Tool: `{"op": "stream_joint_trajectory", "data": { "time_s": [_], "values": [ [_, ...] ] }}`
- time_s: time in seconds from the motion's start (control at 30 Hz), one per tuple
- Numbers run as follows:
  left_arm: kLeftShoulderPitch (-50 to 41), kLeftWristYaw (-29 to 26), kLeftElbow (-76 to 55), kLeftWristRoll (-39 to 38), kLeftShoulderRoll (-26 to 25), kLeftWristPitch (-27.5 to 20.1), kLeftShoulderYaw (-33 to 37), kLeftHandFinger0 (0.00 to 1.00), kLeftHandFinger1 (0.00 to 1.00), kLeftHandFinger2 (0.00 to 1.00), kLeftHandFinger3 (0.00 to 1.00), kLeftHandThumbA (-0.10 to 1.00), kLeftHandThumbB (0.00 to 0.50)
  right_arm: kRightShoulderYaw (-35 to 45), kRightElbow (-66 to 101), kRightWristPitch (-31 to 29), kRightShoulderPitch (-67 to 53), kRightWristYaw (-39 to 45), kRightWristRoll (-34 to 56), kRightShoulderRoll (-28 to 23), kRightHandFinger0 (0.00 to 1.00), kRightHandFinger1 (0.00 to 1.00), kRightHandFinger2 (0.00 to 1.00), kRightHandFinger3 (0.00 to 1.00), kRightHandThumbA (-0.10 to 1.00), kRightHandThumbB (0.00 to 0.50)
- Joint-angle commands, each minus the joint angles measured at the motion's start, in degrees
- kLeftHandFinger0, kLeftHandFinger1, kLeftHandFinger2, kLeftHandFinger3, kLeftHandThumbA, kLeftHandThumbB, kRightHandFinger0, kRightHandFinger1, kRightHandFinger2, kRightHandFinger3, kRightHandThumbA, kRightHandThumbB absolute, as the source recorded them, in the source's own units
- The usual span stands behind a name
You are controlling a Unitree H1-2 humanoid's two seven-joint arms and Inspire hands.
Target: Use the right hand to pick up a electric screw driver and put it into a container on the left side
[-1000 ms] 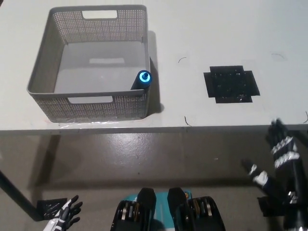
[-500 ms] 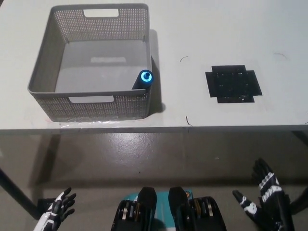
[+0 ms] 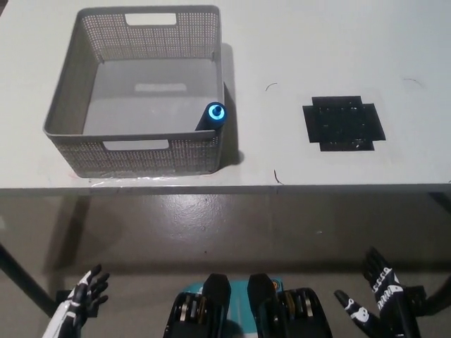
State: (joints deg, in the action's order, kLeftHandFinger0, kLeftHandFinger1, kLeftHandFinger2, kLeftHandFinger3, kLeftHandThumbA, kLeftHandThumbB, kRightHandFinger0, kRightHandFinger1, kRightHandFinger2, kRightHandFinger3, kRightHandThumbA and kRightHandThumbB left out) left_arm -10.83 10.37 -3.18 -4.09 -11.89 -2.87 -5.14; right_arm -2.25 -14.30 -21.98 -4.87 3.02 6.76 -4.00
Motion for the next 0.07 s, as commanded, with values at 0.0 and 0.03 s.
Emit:
{"op": "stream_joint_trajectory", "data": {
  "time_s": [0.0, 0.03],
  "values": [
    [0.3, -0.5, -1.1, -1.1, -1.0, -1.0, -1.2, 1.00, 1.00, 1.00, 1.00, 1.00, 0.185, 0.4, 0.1, -2.6, 0.8, 0.7, 0.0, 0.8, 1.00, 1.00, 1.00, 1.00, 1.00, 0.500],
    [0.2, -0.5, -1.0, -1.1, -0.9, -1.0, -1.3, 1.00, 1.00, 1.00, 1.00, 1.00, 0.185, 0.5, 0.1, -2.6, 0.8, 0.6, -0.1, 0.8, 1.00, 1.00, 1.00, 1.00, 1.00, 0.500]
  ]
}}
